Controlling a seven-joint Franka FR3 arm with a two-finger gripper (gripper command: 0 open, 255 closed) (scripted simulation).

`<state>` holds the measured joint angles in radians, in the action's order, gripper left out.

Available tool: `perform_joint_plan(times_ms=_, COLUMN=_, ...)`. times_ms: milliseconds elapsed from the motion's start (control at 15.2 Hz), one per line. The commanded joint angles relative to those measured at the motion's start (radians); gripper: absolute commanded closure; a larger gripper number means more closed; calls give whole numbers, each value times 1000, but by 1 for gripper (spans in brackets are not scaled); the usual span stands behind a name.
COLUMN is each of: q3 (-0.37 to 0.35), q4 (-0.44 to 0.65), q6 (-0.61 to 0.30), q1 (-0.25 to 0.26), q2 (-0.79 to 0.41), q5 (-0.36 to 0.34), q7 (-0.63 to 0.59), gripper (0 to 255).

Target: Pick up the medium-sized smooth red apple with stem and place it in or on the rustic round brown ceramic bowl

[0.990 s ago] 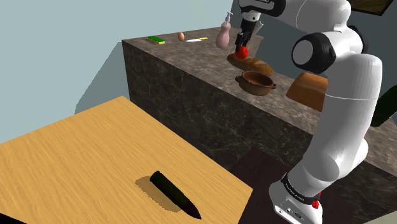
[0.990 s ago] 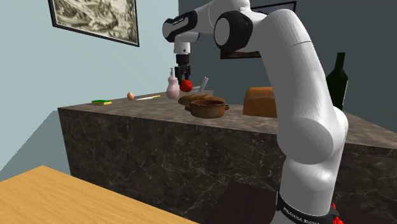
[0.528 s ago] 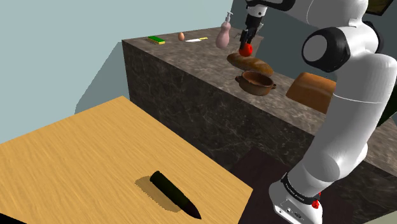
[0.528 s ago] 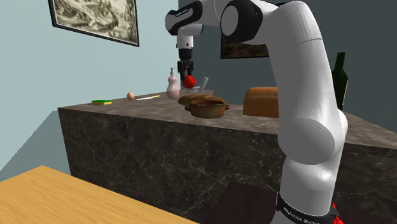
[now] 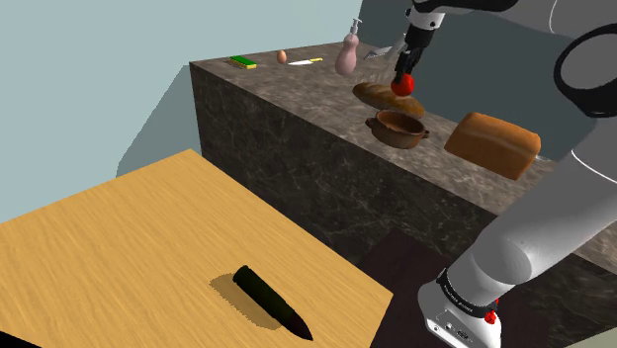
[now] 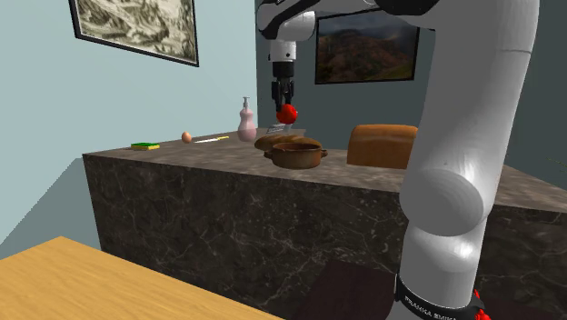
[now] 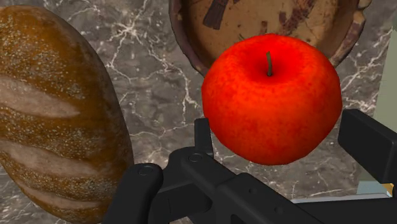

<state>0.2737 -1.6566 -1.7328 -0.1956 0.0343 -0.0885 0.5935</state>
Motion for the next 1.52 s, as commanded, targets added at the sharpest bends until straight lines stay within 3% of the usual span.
perform_joint_plan(times_ms=0, q3=-3, q4=-85, q6=-3, q1=2, q2=85, q5=-23, q7=-8, gripper=255)
perform_joint_plan(times_ms=1122, q3=0, q4=-346, q6=-218, q1=-4, q2=130, q5=-43, q7=-30, gripper=255)
perform_joint_plan(times_ms=1452, q3=0, q4=-353, q6=-226, q1=-5, q2=129, q5=-43, q7=-30, gripper=255)
